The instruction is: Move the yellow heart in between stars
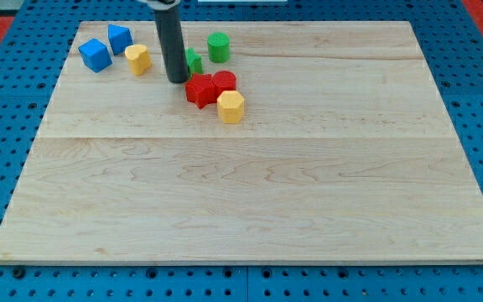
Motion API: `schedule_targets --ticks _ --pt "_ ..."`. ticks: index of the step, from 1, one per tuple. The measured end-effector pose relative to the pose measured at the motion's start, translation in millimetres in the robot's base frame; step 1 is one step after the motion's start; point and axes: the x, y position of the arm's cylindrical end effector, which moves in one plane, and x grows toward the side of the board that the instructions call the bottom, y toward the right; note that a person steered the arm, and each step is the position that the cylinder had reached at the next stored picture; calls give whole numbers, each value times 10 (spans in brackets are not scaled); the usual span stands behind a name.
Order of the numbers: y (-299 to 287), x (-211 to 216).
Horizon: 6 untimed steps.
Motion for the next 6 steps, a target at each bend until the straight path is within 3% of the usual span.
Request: schedule_targets --ticks 1,2,3,6 --pt "-276 299" --pt "-995 475" --pt "-1184 110" --pt "-831 -511"
